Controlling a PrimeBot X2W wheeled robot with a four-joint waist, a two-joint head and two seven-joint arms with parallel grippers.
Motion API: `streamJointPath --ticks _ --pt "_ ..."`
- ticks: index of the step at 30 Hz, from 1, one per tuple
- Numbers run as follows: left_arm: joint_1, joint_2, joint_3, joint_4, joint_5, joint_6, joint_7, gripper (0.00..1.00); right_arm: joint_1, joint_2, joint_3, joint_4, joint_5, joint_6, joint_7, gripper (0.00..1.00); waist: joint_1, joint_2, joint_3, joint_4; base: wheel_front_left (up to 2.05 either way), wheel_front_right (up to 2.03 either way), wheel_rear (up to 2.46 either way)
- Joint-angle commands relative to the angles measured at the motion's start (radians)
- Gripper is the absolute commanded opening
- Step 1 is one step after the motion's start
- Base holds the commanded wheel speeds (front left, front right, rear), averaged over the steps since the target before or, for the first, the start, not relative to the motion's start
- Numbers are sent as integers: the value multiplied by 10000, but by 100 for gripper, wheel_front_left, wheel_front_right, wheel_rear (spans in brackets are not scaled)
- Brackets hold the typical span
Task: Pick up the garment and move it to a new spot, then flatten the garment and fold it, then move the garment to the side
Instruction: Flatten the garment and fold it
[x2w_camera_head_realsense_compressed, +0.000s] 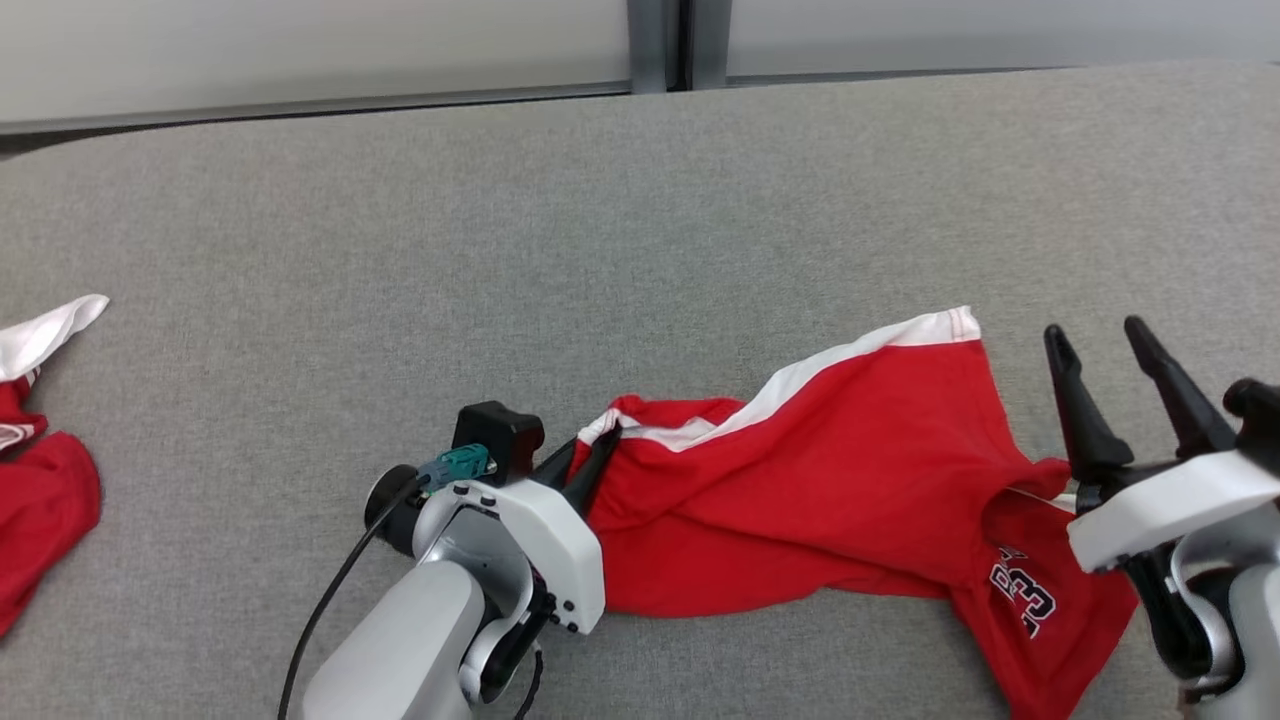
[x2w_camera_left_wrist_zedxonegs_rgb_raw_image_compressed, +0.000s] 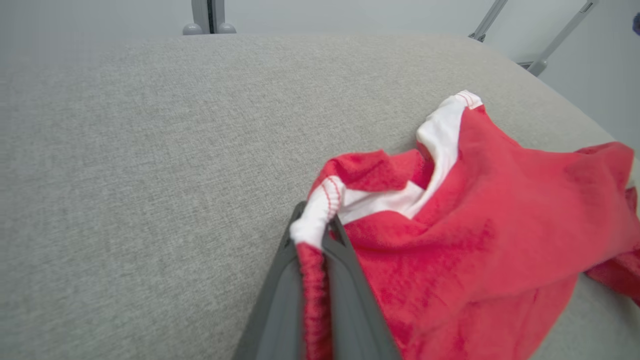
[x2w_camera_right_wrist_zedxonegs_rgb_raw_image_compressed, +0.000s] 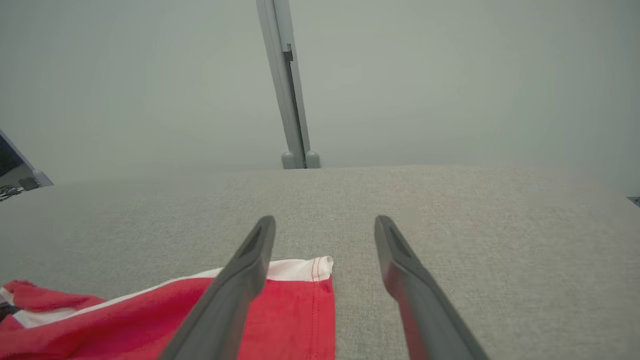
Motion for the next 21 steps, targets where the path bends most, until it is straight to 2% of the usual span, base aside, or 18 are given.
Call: streamJointPath --ticks 1,6,13,16,17,18,19,20,21 --pt "-256 -11 -5 -67 86 55 -80 0 -304 -157 -27 76 91 1 60 100 0 0 486 324 0 0 0" --pt "-710 -163 -125 -156 232 35 -316 0 -1351 -721 198 936 239 1 335 100 0 0 1144 687 0 0 0" --pt "-1156 -352 -355 9 269 -88 -577 0 -2428 -1547 1262 2745 886 1 1298 100 0 0 1585 1007 0 0 0" --pt "-1221 -389 -392 92 233 -91 -654 0 -2615 -1693 1569 3018 1112 2 1545 100 0 0 1636 1044 0 0 0" --pt "-1263 -404 -408 132 223 -92 -709 0 -2689 -1746 1733 3104 1258 1 1645 92 0 0 1659 1052 0 0 0" --pt "-1308 -416 -412 161 206 -91 -741 0 -2726 -1796 1890 3175 1366 2 1696 51 0 0 1682 1058 0 0 0" --pt "-1346 -423 -404 188 215 -66 -820 0 -2777 -1833 2018 3212 1488 2 1710 29 0 0 1696 1060 0 0 0" --pt "-1361 -431 -368 223 221 -14 -971 0 -2899 -1938 2156 3171 1701 1 1497 0 0 0 1703 1055 0 0 0" --pt "-1378 -417 -345 242 252 29 -1051 0 -2937 -1966 2165 3131 1814 1 1336 0 0 0 1684 1047 0 0 0"
